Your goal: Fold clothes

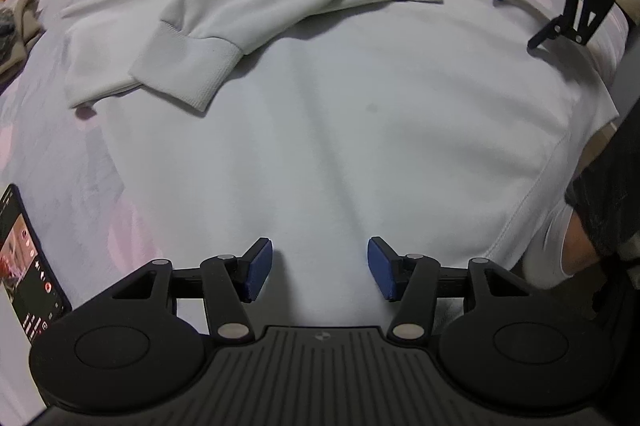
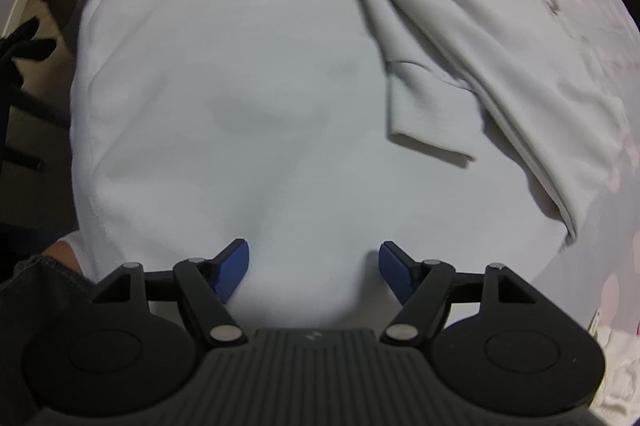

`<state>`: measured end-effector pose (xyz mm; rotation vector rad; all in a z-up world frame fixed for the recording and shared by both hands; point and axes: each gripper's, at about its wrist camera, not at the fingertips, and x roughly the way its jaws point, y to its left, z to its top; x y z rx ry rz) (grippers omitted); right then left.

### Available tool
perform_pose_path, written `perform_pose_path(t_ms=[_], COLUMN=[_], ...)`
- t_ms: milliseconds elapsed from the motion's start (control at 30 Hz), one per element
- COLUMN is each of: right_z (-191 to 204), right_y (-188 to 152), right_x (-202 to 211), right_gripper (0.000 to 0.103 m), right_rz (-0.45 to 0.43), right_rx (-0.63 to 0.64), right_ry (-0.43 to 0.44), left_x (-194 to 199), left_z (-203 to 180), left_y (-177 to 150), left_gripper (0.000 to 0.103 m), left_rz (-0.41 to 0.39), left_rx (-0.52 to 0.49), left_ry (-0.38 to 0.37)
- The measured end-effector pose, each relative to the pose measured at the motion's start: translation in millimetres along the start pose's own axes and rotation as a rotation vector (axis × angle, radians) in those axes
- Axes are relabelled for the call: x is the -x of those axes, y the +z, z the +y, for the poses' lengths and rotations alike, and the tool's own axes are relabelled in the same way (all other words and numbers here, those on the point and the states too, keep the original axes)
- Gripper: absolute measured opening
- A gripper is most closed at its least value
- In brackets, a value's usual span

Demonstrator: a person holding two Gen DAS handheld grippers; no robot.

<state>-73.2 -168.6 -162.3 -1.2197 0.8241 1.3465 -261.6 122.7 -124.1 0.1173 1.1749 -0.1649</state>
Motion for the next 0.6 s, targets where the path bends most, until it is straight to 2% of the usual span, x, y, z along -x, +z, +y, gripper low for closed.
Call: perform_pose_path(t_ms=[167, 400, 433, 500, 600], right_z=[3, 12, 12, 14, 13], right_y=[-7, -18, -9, 18, 18], right_x=[1, 1, -2, -8, -6], right_gripper=[0.074, 0.074, 0.074, 0.074, 0.074], right_rz=[-0.008, -0.017, -0.017, -0.020, -0.035], right_rx=[0.024, 0.061, 0.058, 0.053, 0.054], right_ry=[-0.011, 0.018, 0.015, 0.003, -0.009], left_x=[6, 18, 19, 22, 28], left_z=[-3, -6, -6, -9, -17], left_y=[-3, -14, -16, -18, -25], left_gripper=[0.051, 0.051, 0.051, 0.051, 0.051], left_rz=[0.009, 0.021, 0.024, 0.020, -0.010], left_rx=[-0.039, -0.128, -0.142, -0.206, -0.394], left_ry=[-0.034, -0.062, -0.065, -0.059, -0.023])
